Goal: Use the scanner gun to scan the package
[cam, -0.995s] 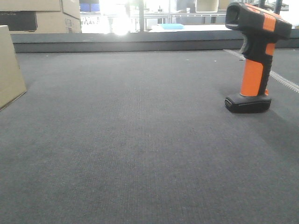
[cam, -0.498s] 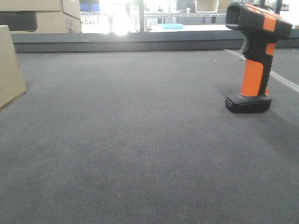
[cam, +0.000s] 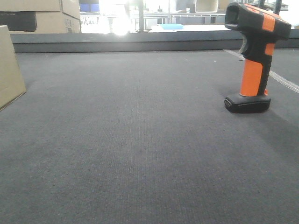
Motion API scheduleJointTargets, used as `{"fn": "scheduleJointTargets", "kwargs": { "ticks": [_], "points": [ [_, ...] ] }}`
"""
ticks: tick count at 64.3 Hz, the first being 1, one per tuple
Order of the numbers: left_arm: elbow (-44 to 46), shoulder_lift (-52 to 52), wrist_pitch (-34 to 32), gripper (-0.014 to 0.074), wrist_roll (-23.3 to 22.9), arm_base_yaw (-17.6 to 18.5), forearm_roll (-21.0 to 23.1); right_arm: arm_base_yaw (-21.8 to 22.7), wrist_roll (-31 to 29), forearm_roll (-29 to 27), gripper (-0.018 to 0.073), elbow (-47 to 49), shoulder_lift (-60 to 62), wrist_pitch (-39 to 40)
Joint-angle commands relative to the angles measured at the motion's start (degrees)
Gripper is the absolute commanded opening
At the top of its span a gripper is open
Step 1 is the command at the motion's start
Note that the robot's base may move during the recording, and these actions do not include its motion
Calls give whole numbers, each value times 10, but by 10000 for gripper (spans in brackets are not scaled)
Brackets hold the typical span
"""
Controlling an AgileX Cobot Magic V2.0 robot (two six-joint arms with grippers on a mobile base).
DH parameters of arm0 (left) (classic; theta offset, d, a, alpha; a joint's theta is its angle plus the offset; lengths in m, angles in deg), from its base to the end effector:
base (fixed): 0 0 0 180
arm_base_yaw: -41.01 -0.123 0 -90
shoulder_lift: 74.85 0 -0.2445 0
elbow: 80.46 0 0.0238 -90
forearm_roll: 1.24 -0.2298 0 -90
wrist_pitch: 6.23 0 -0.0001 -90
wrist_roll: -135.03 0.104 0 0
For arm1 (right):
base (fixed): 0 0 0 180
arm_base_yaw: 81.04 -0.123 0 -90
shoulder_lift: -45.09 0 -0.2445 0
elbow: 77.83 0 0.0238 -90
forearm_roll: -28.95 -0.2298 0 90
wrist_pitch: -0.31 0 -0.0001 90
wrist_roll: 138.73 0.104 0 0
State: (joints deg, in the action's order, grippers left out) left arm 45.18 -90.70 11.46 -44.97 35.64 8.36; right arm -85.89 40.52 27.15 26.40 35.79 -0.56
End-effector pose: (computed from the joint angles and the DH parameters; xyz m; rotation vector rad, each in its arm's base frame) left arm 0.0769 0.0019 0.2941 -0.1534 1.5231 -0.0914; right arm 0.0890 0.0076 0.2132 -0.0501 1.4997 0.0833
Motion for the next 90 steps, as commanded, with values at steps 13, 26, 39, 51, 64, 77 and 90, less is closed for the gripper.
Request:
{"fn": "scheduleJointTargets", "kwargs": {
  "ticks": [13, 26, 39, 51, 64, 77, 90],
  "points": [
    [-1, 3, -8, -111, 0, -2, 0, -2, -16, -16, -154, -1, 2, 12],
    [-1, 3, -8, -111, 0, -2, 0, -2, -16, -18, -154, -1, 2, 9],
    [-1, 3, -8, -111, 0, -2, 0, -2, -16, -18, -154, -1, 2, 13],
    [-1, 3, -8, -111, 0, -2, 0, -2, -16, -18, -154, -1, 2, 13],
    [-1, 3, -8, -111, 0, -2, 0, -2, -16, -18, -154, -1, 2, 13],
    [-17, 3, -35, -111, 0, -2, -20, -2, -16, -18, -154, -1, 2, 13],
    [-140, 3, -233, -111, 0, 4, -73, -2, -16, -18, -154, -1, 2, 13]
  ]
}}
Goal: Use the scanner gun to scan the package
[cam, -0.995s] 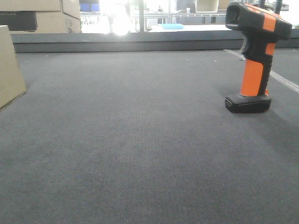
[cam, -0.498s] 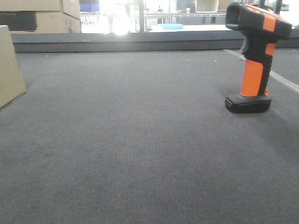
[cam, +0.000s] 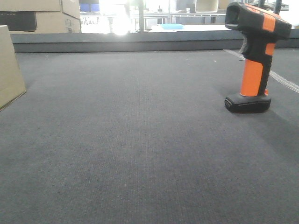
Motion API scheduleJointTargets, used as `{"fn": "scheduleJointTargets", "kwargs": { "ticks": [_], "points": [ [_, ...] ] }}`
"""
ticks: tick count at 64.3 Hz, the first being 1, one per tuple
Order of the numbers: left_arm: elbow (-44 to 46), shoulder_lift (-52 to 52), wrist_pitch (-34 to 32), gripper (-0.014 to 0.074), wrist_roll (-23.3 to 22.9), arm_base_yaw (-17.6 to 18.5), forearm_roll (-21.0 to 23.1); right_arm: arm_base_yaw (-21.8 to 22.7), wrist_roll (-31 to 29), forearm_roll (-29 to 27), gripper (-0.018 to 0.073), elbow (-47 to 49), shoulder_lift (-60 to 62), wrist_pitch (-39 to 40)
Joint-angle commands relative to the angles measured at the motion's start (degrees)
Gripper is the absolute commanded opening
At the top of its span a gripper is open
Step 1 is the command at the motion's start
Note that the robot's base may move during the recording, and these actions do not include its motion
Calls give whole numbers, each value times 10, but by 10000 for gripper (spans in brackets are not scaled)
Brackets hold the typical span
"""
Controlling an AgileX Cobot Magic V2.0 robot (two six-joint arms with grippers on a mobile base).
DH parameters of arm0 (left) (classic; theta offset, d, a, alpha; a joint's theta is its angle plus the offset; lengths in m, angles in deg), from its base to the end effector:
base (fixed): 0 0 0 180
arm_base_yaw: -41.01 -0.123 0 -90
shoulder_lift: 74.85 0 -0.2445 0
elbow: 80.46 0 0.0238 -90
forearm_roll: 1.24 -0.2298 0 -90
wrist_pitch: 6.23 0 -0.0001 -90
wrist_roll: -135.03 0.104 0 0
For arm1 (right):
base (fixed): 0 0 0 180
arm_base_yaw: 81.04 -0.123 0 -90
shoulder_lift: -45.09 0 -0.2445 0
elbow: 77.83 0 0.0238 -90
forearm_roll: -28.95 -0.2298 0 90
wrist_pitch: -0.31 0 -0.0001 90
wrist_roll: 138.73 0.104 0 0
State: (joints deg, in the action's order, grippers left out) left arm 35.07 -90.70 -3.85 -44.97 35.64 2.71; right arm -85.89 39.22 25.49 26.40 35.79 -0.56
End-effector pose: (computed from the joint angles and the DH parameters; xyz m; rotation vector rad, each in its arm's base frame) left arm 0.0901 0.0082 0.2650 -0.1149 1.4387 0.0183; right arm 0.0890 0.0077 0.2132 -0.0458 1.4998 0.0886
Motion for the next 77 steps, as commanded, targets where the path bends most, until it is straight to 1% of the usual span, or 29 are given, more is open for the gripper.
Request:
{"fn": "scheduleJointTargets", "kwargs": {
  "ticks": [1, 5, 9, 17, 21, 25, 30, 32, 36, 43, 77],
  "points": [
    [-51, 3, -88, -111, 0, 5, -16, -2, -3, -1, -154, -1, 2, 13],
    [-82, 3, -119, -111, 0, 11, -16, -2, -3, -1, -154, -1, 2, 13],
    [-104, 3, -131, -111, 0, 21, -16, -2, -3, -1, -154, -1, 2, 13],
    [-114, 3, -131, -111, 0, 51, -22, -2, -3, -1, -154, -1, 2, 13],
    [-114, 9, -109, -111, 0, 66, -24, -2, -3, -1, -154, -1, 2, 13],
    [-114, 28, -89, -111, 0, 73, -24, -2, -3, -1, -154, -1, 2, 13],
    [-114, 68, -57, -111, 0, 69, -30, -2, -3, -1, -154, -1, 2, 13],
    [-114, 68, -42, -111, 0, 63, -30, -2, -3, -1, -154, -1, 2, 13],
    [-114, 68, -46, -111, 0, 49, -30, -2, -3, -1, -154, -1, 2, 13],
    [-114, 68, -54, -111, 0, 38, -30, -2, -3, -1, -154, -1, 2, 13],
    [-114, 68, -48, -111, 0, 40, -30, -2, -3, -1, -154, -1, 2, 13]
  ]
}}
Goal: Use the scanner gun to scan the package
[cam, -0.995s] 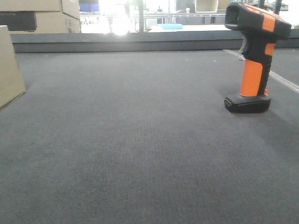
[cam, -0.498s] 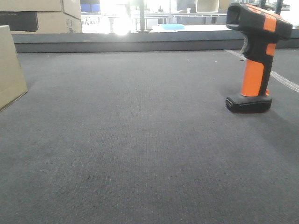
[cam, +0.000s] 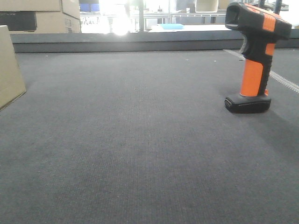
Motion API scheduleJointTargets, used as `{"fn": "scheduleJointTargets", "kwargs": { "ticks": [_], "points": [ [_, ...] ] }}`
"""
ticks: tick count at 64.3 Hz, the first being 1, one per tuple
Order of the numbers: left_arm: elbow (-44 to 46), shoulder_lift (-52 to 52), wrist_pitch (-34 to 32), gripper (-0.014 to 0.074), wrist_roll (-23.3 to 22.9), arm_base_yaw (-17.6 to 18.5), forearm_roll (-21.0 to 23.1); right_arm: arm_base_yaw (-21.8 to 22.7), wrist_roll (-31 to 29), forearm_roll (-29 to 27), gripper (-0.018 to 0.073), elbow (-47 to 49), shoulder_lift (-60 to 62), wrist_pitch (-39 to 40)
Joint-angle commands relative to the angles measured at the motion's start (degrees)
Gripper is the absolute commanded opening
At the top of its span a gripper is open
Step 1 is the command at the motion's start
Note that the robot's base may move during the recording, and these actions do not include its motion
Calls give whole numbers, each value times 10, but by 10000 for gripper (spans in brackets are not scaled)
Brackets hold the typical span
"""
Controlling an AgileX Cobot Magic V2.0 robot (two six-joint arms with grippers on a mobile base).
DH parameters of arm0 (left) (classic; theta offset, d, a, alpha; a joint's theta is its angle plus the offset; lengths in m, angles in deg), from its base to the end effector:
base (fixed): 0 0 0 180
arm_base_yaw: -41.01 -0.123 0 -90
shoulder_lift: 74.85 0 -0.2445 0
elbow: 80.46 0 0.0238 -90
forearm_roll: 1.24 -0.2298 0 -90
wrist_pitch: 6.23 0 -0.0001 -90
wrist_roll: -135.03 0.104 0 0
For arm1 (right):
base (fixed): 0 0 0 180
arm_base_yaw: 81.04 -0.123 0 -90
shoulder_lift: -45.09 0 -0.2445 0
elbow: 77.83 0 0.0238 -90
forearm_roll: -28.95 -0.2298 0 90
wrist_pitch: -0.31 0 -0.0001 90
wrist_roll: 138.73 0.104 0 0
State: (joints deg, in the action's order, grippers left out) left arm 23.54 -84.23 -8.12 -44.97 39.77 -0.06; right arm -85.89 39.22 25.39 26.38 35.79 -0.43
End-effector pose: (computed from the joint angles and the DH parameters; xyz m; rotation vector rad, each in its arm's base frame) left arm 0.0892 0.0020 0.2168 -0.0313 1.4568 0.0014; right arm 0.0890 0.0076 0.2134 -0.0443 1.4980 0.0900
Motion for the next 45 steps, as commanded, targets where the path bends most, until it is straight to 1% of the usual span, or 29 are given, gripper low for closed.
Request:
{"fn": "scheduleJointTargets", "kwargs": {
  "ticks": [1, 45],
  "points": [
    [1, 3, -6, -111, 0, -1, -2, -2, -3, 0, -154, -1, 2, 12],
    [1, 3, -6, -111, 0, -1, -2, 0, -3, 0, -154, -1, 2, 12]
  ]
}}
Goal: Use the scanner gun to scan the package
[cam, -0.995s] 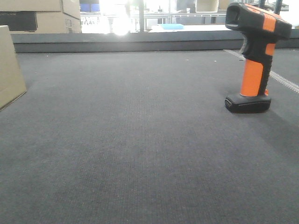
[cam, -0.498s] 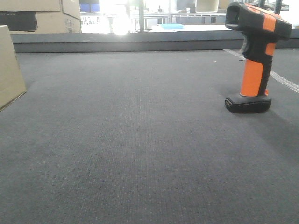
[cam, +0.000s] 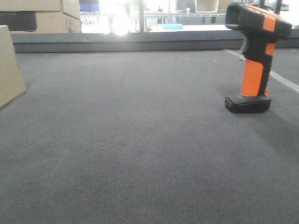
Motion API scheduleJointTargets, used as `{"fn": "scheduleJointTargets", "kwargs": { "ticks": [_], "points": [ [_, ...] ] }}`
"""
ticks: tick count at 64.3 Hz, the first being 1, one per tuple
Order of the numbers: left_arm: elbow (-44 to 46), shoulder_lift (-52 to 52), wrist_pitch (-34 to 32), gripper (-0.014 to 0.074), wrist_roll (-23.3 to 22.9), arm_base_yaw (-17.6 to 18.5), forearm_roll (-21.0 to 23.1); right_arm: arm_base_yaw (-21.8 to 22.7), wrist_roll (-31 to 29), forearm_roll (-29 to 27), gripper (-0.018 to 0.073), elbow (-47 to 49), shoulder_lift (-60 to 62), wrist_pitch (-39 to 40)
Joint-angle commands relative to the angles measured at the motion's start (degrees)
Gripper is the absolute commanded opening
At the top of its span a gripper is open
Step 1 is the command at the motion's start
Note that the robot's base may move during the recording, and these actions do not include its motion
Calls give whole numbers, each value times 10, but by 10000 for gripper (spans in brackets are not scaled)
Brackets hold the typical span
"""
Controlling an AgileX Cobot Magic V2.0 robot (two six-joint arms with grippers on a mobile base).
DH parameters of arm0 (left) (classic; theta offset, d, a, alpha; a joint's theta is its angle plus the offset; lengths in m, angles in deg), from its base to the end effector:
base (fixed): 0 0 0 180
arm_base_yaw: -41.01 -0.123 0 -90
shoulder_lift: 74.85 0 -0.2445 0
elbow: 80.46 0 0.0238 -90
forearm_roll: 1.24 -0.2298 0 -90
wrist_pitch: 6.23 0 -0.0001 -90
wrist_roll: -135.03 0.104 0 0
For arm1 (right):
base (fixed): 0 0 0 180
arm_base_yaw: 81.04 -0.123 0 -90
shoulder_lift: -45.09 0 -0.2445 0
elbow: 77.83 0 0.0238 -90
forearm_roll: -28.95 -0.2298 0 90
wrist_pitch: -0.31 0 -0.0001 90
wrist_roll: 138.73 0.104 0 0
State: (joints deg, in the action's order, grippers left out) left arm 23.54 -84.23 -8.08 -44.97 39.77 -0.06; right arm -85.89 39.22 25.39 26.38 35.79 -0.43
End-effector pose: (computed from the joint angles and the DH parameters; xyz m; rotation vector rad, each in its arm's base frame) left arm 0.0892 0.0020 0.2167 -0.0313 1.4575 0.0013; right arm 0.0890 0.0076 0.2134 -0.0443 1.4980 0.0900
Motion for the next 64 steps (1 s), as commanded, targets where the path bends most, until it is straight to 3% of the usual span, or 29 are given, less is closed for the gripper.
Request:
{"fn": "scheduleJointTargets", "kwargs": {
  "ticks": [1, 16, 64],
  "points": [
    [1, 3, -6, -111, 0, -1, -2, 2, -3, 0, -154, -1, 2, 12],
    [1, 3, -6, -111, 0, -1, -2, 69, -3, 0, -154, -1, 2, 13],
    [1, 3, -6, -111, 0, -1, -2, 69, -3, 0, -154, -1, 2, 13]
  ]
}}
